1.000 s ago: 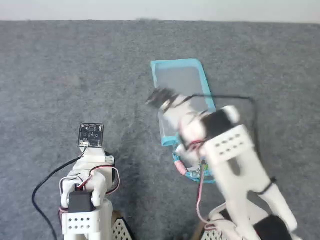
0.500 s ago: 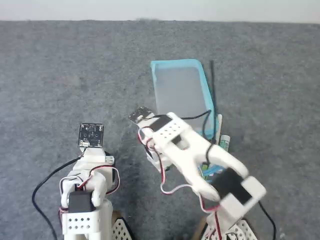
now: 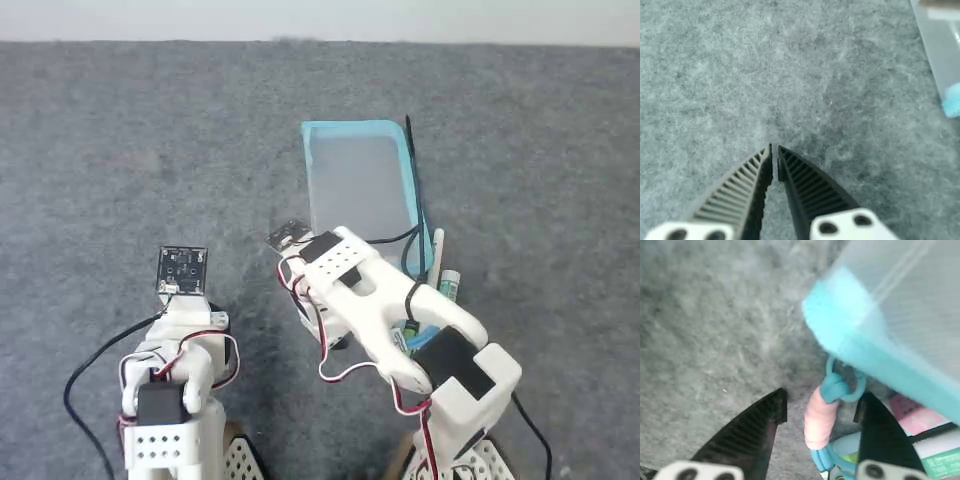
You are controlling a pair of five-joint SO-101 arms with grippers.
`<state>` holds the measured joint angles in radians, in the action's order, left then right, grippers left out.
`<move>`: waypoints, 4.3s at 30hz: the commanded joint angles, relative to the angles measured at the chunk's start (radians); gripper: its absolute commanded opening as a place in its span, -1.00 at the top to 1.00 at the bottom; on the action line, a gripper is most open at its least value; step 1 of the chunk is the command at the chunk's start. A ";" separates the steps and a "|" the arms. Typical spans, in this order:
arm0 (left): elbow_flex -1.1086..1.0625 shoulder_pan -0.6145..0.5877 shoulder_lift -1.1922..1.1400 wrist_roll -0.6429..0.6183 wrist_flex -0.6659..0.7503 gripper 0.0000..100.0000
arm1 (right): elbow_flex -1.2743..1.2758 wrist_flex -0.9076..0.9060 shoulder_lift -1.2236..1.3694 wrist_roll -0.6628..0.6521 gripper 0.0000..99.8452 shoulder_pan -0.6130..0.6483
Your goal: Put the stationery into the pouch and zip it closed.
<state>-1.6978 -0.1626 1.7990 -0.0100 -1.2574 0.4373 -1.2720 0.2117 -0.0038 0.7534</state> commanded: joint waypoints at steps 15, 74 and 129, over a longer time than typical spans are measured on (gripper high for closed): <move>0.012 -0.006 0.020 -0.011 -0.003 0.96 | 0.031 -0.022 -0.369 -0.084 0.99 -0.189; 0.012 -0.006 0.020 -0.011 -0.003 0.96 | 0.410 0.071 -0.846 -0.313 0.99 -0.292; 0.562 -0.051 -0.244 0.138 0.230 0.76 | -0.318 -0.216 -0.579 -0.313 0.99 -0.053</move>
<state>-1.3004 -0.2746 1.7146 0.2033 -0.9720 0.1703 -1.5221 -0.3575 -0.3475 0.6997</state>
